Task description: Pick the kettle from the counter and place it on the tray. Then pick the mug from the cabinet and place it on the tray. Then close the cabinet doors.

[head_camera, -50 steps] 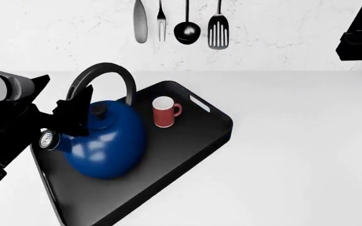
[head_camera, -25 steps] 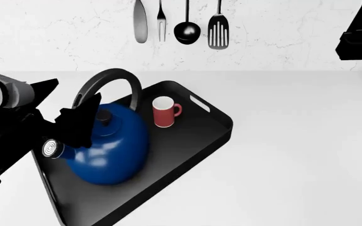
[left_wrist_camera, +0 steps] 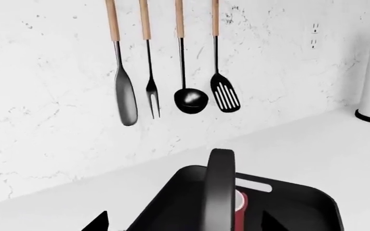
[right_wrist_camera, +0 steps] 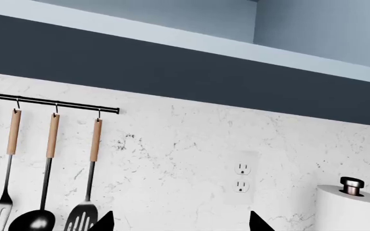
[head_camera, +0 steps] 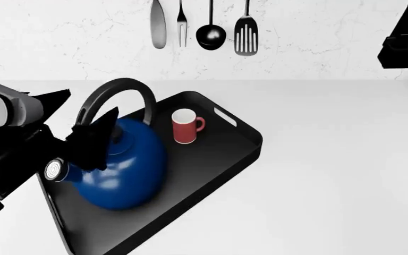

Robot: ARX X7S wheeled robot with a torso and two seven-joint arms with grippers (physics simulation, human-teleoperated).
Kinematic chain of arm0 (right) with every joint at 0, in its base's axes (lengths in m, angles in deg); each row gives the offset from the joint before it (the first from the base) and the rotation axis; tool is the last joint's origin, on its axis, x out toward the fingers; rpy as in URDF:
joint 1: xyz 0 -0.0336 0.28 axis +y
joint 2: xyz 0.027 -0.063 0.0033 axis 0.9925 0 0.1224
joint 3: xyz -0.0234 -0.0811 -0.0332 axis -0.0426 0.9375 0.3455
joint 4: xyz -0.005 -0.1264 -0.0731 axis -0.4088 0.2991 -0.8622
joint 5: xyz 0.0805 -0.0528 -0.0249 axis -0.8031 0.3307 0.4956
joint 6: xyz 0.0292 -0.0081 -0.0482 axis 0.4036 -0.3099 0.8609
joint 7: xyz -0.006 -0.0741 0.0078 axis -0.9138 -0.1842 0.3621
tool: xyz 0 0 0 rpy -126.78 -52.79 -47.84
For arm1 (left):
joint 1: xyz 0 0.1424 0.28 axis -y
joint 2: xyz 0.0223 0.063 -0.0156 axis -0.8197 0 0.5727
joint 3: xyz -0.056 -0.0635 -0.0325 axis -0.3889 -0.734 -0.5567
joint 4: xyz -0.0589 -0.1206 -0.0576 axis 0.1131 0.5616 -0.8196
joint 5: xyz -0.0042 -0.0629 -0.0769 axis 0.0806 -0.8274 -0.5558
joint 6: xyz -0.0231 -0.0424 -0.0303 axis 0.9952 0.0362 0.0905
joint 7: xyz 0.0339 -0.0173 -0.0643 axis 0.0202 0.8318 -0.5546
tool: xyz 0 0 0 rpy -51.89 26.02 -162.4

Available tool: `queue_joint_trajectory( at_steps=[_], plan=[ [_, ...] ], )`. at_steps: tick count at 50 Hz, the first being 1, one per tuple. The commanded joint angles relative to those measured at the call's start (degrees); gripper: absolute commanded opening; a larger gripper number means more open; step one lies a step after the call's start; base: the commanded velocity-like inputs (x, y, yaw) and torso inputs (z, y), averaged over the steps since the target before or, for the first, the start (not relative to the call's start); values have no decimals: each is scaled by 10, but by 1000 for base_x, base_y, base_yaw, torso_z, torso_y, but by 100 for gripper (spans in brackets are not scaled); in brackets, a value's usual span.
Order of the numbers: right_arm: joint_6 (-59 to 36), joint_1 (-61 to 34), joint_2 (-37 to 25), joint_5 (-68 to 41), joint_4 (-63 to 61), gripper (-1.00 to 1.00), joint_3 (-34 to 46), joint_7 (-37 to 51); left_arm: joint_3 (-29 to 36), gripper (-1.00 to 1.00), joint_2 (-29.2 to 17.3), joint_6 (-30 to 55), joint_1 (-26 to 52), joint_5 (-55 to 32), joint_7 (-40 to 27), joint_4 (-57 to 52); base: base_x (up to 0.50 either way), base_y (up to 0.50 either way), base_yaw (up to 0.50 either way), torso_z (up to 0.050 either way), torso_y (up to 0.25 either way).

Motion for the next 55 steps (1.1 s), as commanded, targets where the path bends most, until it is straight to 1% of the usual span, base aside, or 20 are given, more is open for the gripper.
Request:
queue_joint_trajectory(
  at_steps=[1,9,13,19,22,26,31,32,34,37,42,45,49,52,55],
  plan=[
    [1,0,0,1,0,100,2,0,-29,100,-15,-1,41,-36,-29,-9,0,0,0,0,0],
    [0,-5,0,-4,-1,100,3,3,-75,100,-47,-6,119,-131,-67,-29,0,0,0,0,0],
    [1,-6,0,-6,-1,100,2,4,-93,100,-59,-12,138,-177,-74,-38,0,0,0,0,0],
    [0,-13,-3,-15,-3,100,1,10,-114,100,-60,-29,155,-207,-86,-50,0,0,0,0,0],
    [4,-11,-7,-22,-10,100,-4,15,-137,100,-51,-51,161,-207,-113,-66,0,0,0,0,0],
    [6,-14,-17,-41,-38,100,-12,35,-175,100,-31,-81,152,-191,-164,-106,0,0,0,0,0],
    [16,-31,-35,-93,-86,100,-24,74,-193,100,-30,-94,152,-190,-244,-167,0,0,0,0,0],
    [19,-35,-40,-106,-99,100,-27,86,-198,100,-30,-99,151,-192,-269,-180,0,0,0,0,0],
    [25,-50,-50,-135,-125,100,-28,110,-212,100,-27,-105,142,-190,-306,-207,0,0,0,0,0],
    [32,-90,-59,-179,-152,100,-20,142,-231,100,-20,-101,121,-168,-338,-240,0,0,0,0,0],
    [37,-138,-60,-218,-170,100,-3,177,-252,100,0,-100,90,-141,-352,-244,0,0,0,0,0],
    [40,-159,-59,-236,-175,100,6,194,-270,100,2,-101,79,-131,-354,-246,0,0,0,0,0],
    [45,-202,-59,-271,-181,100,24,222,-320,100,-10,-105,54,-146,-361,-261,0,0,0,0,0],
    [53,-217,-62,-288,-188,100,25,234,-361,100,-12,-104,33,-157,-363,-269,0,0,0,0,0],
    [59,-216,-66,-293,-195,100,20,239,-399,100,-1,-78,33,-172,-356,-270,0,0,0,0,0]
  ],
)
